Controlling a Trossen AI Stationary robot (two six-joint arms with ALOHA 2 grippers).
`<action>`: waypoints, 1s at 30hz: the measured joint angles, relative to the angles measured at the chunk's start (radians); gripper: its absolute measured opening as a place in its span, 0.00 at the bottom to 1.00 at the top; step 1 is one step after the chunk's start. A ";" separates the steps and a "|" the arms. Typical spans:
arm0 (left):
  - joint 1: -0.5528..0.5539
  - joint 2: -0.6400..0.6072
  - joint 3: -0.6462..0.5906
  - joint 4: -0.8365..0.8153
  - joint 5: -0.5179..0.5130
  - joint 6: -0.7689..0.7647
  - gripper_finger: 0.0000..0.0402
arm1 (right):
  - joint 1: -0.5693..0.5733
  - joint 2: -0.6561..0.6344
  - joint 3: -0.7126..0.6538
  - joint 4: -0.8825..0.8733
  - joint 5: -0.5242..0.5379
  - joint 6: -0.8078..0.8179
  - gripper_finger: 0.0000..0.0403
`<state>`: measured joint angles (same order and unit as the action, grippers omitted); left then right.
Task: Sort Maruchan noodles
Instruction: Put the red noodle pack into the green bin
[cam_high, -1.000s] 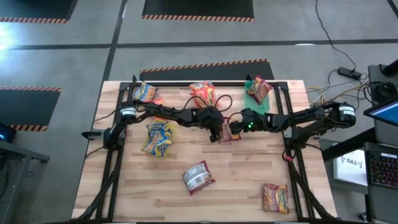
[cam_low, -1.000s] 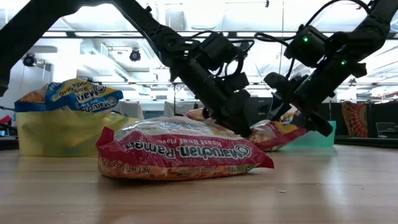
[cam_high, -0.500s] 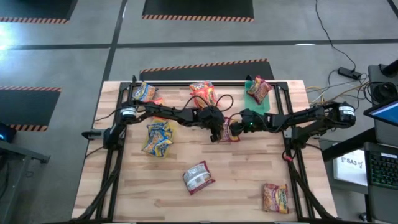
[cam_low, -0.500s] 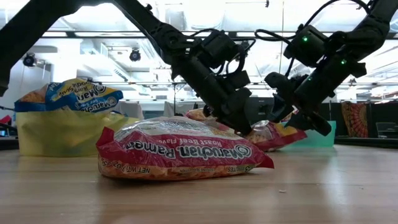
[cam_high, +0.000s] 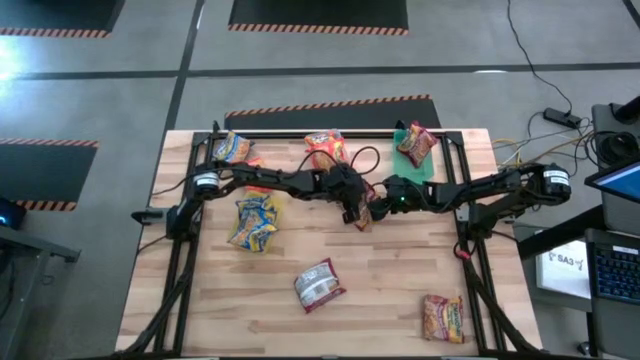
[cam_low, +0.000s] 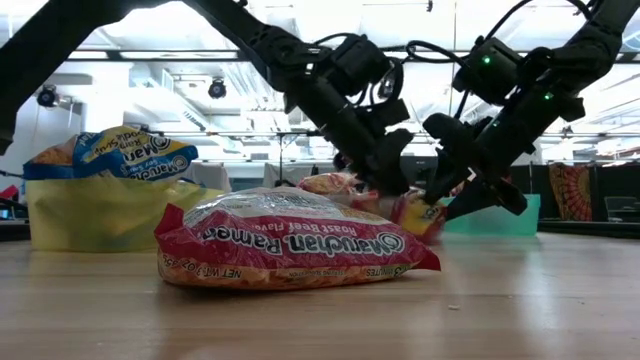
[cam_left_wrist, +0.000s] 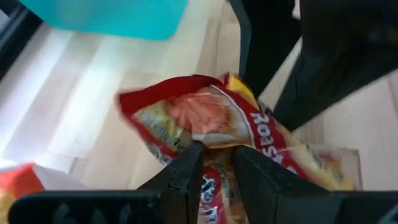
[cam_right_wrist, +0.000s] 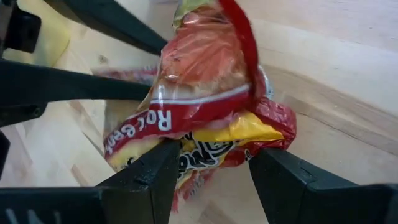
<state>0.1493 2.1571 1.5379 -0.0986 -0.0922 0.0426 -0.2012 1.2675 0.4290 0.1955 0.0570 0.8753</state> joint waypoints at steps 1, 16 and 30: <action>0.000 0.000 0.006 0.000 -0.001 0.002 0.19 | 0.000 0.000 0.000 0.001 0.000 0.000 0.44; 0.001 -0.005 0.102 -0.055 -0.029 0.056 0.19 | -0.019 -0.172 0.003 -0.112 0.065 -0.063 0.44; 0.057 -0.002 0.173 -0.014 -0.030 0.122 0.19 | -0.094 -0.300 0.023 -0.172 0.157 -0.163 0.44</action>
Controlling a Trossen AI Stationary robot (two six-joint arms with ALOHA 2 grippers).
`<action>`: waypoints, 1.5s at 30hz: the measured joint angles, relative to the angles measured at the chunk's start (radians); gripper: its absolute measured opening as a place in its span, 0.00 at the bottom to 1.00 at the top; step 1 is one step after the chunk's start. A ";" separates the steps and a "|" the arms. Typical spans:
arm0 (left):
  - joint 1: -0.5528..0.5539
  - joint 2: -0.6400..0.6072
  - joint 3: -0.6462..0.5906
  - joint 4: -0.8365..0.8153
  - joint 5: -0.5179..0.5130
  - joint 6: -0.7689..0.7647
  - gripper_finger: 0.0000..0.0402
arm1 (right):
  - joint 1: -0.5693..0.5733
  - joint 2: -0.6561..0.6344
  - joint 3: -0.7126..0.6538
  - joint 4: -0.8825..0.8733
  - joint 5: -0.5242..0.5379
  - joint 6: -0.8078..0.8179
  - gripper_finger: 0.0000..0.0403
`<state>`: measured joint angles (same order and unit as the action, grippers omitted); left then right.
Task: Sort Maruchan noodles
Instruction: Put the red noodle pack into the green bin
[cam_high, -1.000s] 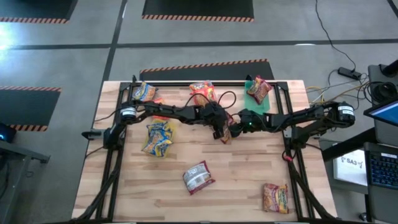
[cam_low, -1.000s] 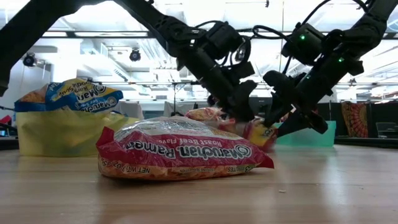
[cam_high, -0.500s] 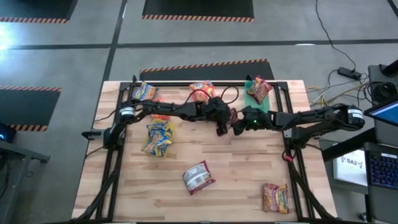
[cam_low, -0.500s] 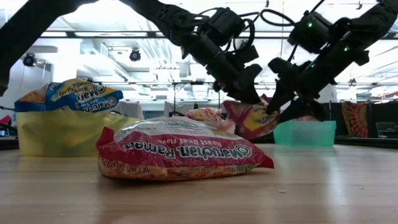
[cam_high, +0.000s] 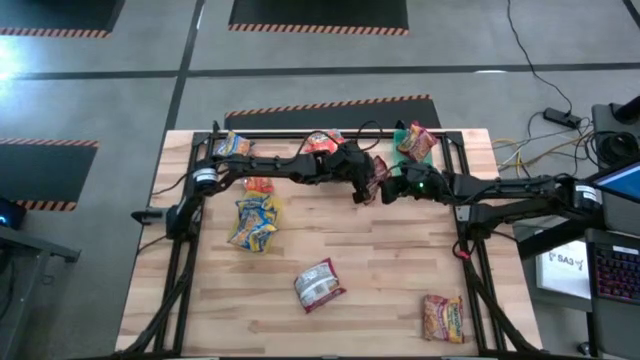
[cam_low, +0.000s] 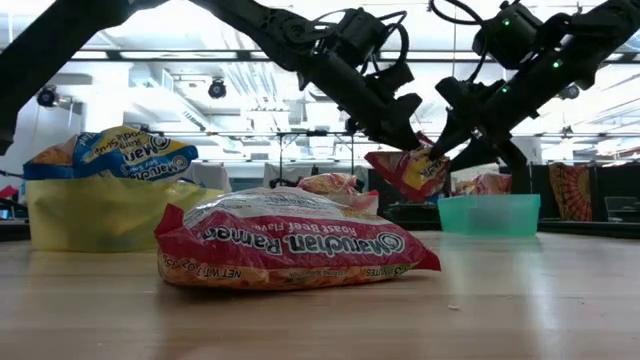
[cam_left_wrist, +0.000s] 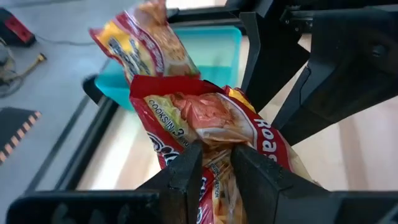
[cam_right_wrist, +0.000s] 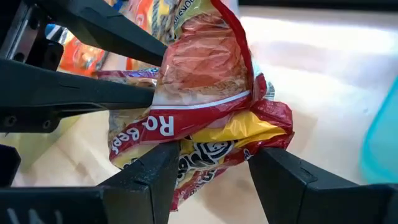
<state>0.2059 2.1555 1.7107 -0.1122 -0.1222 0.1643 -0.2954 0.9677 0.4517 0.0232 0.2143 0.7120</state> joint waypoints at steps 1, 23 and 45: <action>0.003 0.000 0.000 0.013 -0.001 0.006 0.19 | -0.006 -0.001 0.006 -0.005 0.002 -0.014 0.44; 0.066 0.029 -0.002 0.316 0.140 -0.091 0.19 | -0.052 0.000 0.224 -0.355 0.180 -0.160 0.44; 0.074 0.445 0.630 0.188 0.196 -0.160 0.19 | -0.083 -0.086 0.280 -0.707 0.444 -0.206 0.44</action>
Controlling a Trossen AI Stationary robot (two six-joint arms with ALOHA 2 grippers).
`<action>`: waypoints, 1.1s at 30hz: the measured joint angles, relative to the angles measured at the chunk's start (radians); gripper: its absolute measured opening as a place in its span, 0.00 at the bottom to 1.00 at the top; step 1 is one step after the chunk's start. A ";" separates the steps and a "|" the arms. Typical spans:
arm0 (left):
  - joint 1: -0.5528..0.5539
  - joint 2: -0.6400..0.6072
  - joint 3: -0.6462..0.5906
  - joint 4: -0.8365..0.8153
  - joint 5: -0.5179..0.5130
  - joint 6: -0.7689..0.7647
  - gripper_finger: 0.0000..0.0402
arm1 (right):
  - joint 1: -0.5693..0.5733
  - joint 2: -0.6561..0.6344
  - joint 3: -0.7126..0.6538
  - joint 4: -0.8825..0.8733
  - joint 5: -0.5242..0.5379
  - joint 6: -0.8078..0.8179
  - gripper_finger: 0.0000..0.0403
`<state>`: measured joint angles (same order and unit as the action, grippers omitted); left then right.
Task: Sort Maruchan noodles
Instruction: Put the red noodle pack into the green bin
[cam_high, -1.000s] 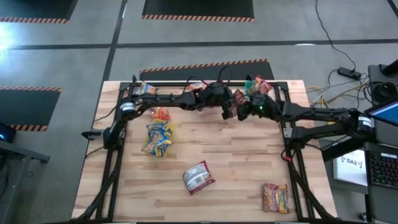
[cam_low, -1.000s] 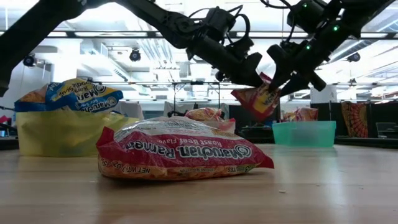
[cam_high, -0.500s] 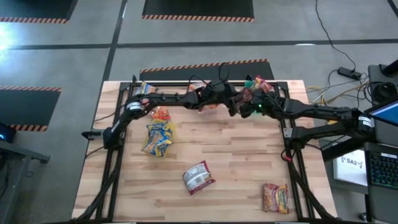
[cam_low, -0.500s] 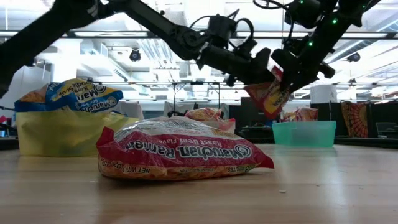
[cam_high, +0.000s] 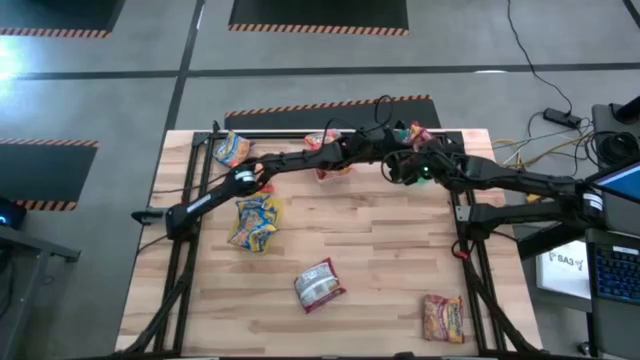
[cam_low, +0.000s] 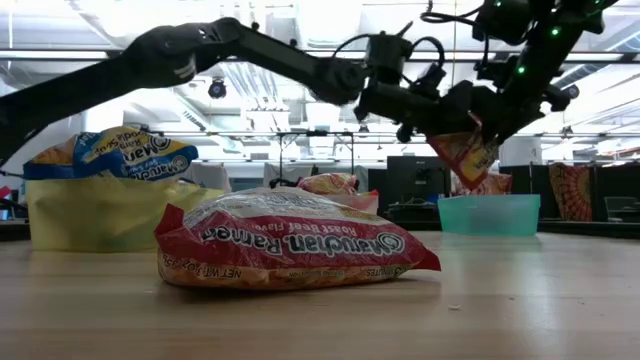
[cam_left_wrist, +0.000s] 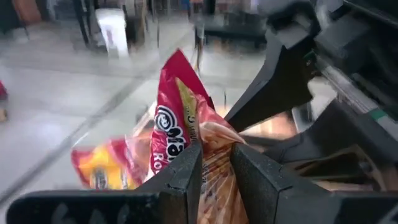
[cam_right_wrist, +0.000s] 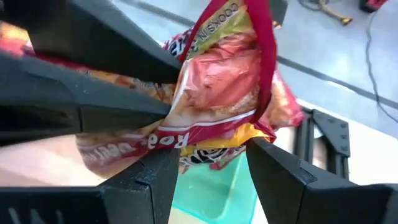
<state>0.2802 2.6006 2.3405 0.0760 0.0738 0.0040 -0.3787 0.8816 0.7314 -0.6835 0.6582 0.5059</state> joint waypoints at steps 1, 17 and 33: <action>0.001 -0.005 -0.025 0.052 0.001 -0.019 0.19 | -0.005 -0.006 0.003 -0.003 0.004 -0.003 0.44; 0.032 0.053 -0.049 0.182 0.025 -0.088 0.19 | -0.107 0.090 0.017 0.026 0.088 -0.066 0.44; 0.052 0.078 -0.052 0.139 -0.028 -0.086 0.22 | -0.157 0.196 0.020 0.093 0.086 -0.111 0.44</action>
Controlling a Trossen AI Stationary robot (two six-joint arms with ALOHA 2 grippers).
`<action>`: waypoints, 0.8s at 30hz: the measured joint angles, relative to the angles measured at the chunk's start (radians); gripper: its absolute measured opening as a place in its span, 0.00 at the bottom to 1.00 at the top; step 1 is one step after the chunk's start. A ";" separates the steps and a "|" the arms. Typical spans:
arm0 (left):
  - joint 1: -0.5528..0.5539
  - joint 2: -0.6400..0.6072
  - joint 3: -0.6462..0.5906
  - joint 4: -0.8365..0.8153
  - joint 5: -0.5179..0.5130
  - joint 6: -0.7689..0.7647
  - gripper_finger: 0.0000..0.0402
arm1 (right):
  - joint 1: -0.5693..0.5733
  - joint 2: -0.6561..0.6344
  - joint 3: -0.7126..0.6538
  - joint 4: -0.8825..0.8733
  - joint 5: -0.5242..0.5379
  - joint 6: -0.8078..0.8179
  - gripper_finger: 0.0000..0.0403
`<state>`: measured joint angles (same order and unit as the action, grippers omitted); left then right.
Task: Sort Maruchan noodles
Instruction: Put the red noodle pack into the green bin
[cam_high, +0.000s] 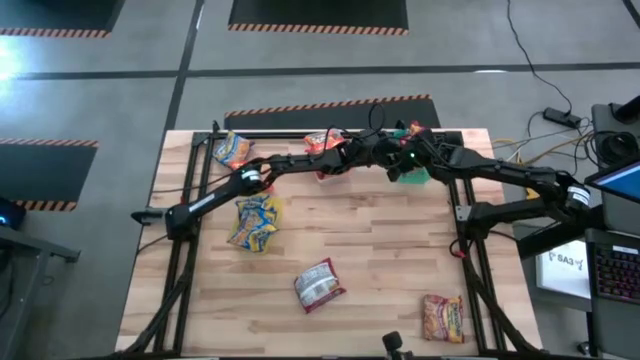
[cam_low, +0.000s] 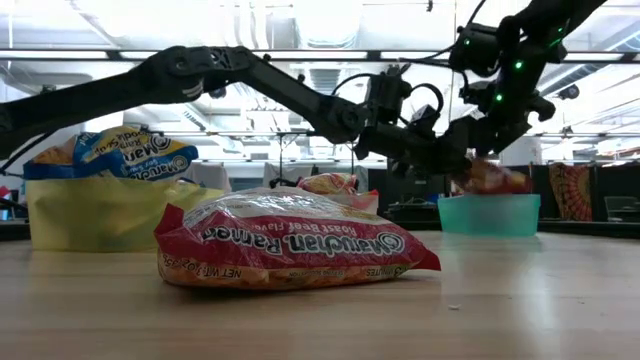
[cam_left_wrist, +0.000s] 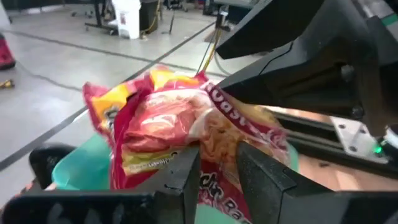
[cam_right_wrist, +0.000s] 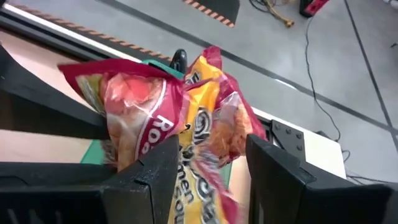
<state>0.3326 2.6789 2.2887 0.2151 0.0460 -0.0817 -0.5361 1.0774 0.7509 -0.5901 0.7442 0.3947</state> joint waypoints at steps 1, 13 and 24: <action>0.003 0.000 0.000 -0.009 -0.003 -0.002 0.23 | -0.006 0.008 0.000 0.003 -0.003 -0.005 0.44; 0.029 -0.010 0.001 -0.077 -0.011 -0.006 0.41 | -0.038 0.032 0.014 0.016 0.007 -0.094 0.44; 0.019 -0.114 0.003 -0.233 -0.006 0.128 0.43 | -0.010 -0.055 0.005 0.007 -0.198 -0.057 0.44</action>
<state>0.3519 2.5646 2.2921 -0.0180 0.0396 0.0467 -0.5460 1.0220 0.7563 -0.5832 0.5461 0.3381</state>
